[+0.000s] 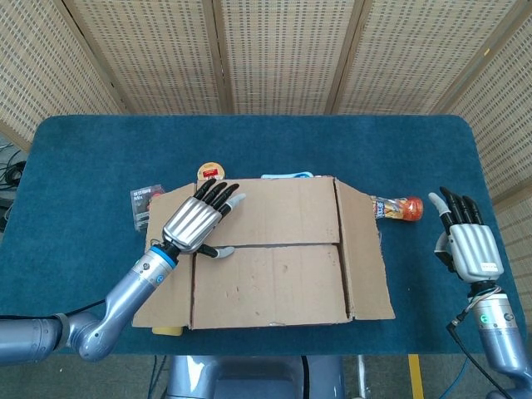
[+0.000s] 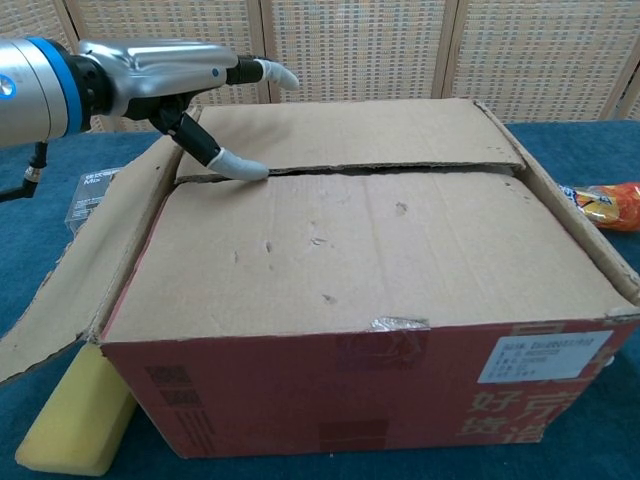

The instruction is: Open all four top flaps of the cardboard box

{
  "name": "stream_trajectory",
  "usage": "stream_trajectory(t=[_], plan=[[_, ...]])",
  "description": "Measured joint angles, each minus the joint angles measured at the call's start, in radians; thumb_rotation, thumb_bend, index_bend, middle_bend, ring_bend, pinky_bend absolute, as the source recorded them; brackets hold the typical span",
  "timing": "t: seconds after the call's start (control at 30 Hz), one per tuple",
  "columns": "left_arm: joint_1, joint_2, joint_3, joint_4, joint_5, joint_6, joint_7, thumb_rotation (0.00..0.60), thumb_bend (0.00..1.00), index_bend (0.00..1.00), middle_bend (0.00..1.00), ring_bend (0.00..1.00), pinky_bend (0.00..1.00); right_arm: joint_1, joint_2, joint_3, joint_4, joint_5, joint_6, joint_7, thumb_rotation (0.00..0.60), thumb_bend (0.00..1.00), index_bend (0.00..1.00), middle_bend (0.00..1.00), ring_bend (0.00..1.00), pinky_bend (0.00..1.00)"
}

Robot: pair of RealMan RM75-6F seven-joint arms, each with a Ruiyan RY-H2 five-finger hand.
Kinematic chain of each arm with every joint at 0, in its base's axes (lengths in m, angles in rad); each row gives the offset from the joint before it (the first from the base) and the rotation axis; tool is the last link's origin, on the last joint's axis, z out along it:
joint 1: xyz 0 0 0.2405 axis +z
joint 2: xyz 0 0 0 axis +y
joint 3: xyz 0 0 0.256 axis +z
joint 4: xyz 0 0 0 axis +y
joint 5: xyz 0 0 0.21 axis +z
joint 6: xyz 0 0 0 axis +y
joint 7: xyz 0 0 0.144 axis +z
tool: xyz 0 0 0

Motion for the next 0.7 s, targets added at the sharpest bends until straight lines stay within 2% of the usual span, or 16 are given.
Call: stream_trajectory(t=[0.47, 0.7], plan=[[-0.012, -0.033, 0.005, 0.034, -0.026, 0.024, 0.045, 0.316, 0.21, 0.01, 0.00, 0.00, 0.00, -0.006, 0.006, 0.003, -0.003, 0.005, 0.006, 0.000, 0.600, 0.98, 0.03, 0.01, 0.00, 0.00], [0.000, -0.041, 0.000, 0.041, 0.027, 0.074, 0.039, 0.316, 0.21, 0.01, 0.00, 0.00, 0.00, -0.008, 0.006, 0.005, 0.000, 0.006, 0.008, 0.002, 0.600, 0.98, 0.03, 0.01, 0.00, 0.00]])
